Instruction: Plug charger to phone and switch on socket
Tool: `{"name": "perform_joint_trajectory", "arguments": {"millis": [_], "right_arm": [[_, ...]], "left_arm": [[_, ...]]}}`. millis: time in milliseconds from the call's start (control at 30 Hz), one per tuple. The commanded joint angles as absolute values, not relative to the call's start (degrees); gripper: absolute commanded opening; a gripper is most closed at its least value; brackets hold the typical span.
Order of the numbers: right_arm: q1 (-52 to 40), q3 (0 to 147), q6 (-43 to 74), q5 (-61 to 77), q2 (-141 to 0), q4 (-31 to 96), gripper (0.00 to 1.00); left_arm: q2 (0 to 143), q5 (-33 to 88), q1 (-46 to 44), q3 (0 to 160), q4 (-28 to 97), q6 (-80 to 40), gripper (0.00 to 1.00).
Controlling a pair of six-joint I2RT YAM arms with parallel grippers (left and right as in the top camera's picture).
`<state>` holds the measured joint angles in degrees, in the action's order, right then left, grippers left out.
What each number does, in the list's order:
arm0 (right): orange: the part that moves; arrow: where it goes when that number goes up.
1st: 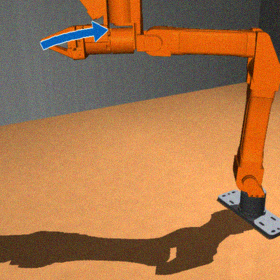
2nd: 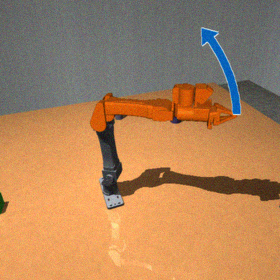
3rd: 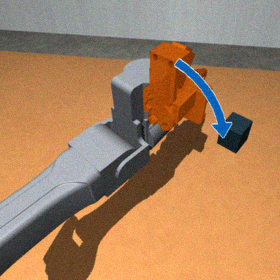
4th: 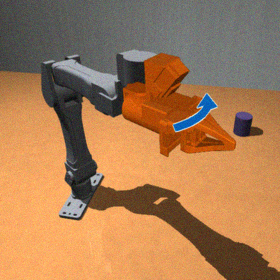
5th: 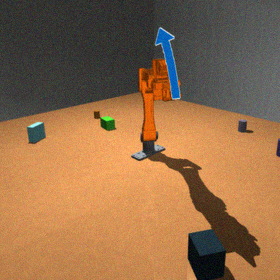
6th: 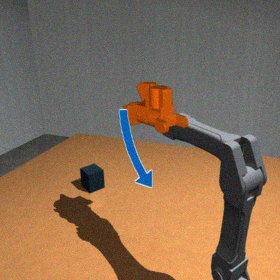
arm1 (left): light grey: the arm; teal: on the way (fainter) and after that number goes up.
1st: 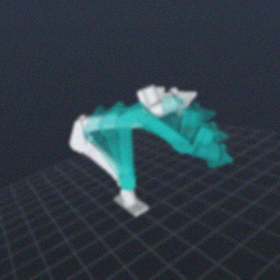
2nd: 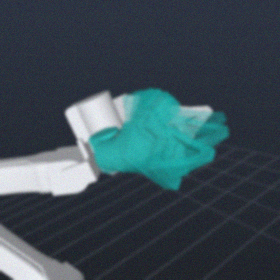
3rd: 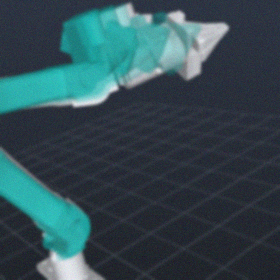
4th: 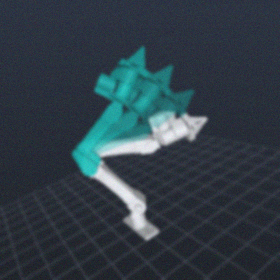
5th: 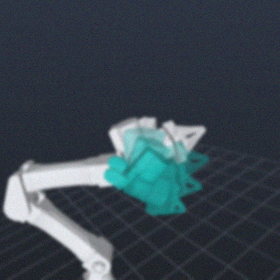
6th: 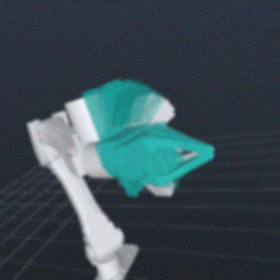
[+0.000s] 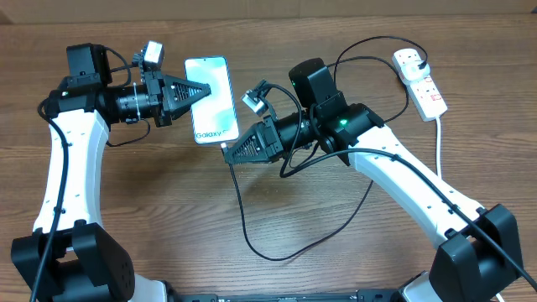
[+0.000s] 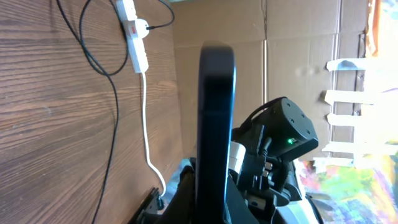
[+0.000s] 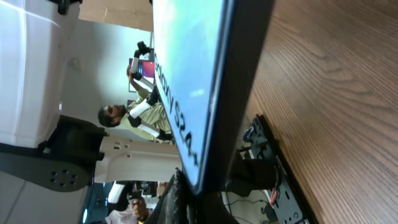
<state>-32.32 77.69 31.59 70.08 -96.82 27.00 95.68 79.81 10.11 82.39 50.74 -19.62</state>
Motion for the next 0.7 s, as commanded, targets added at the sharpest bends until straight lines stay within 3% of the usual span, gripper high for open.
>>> {"name": "perform_joint_trajectory", "arguments": {"millis": [0,667], "right_arm": [[-32.6,78.9,33.3,70.0,-95.7,25.6,0.04],[-33.2,78.8,36.3,74.3,-95.7,23.9,0.04]], "left_arm": [[95.6,84.1,9.6,82.5,50.5,-20.4,0.04],[95.6,83.9,9.6,82.5,50.3,-20.4,0.04]]}}
